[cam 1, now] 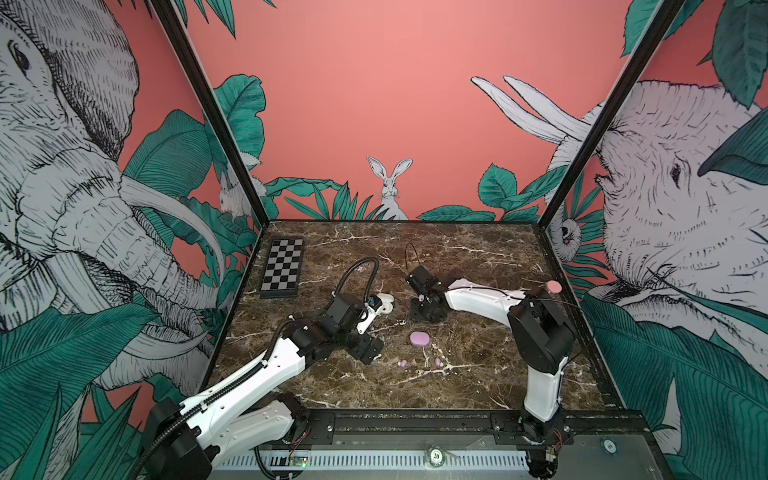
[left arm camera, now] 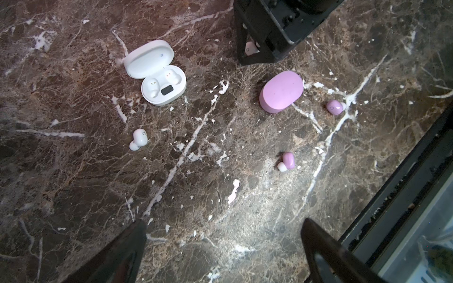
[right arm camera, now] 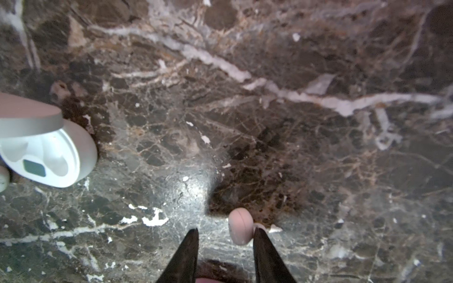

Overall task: Insert the wireless bluetooth earbuds into the charging case
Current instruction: 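Lower the open right gripper around the white earbud and close it, then grip the white earbud in the right gripper and lift it off the table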

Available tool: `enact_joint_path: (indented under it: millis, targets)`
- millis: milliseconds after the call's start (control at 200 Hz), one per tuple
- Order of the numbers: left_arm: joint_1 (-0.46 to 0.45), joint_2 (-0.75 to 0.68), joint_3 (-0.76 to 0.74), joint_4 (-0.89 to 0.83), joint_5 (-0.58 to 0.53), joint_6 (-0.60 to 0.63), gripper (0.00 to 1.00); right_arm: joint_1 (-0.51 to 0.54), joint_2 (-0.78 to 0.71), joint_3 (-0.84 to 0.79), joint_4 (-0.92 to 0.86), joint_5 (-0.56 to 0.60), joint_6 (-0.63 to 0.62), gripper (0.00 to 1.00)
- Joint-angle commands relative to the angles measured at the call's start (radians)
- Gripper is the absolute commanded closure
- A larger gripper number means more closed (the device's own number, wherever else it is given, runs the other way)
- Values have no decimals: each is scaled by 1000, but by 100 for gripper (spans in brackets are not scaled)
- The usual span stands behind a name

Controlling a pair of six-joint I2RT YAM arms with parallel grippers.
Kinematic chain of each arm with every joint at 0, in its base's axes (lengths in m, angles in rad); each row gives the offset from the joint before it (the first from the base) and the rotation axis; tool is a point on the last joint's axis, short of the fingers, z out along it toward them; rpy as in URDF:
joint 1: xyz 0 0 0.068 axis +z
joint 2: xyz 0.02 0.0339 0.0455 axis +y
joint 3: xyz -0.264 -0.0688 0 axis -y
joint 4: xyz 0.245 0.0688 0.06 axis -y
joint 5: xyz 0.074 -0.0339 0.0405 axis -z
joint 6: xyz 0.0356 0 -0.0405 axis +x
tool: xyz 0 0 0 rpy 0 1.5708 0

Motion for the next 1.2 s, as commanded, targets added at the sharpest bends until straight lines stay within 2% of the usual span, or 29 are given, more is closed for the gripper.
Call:
enact_joint_path:
  millis: [0,715,1195]
  targets:
    - [-4,-4,11,-24,-11,-2,1,-6,15,10,-38,43,-14,64]
    - [-3,12,12,-23,-8,-2,1,-7,84,104,-109,106,-74,72]
    - [-3,10,12,-24,-5,-2,1,-6,125,138,-123,82,-98,74]
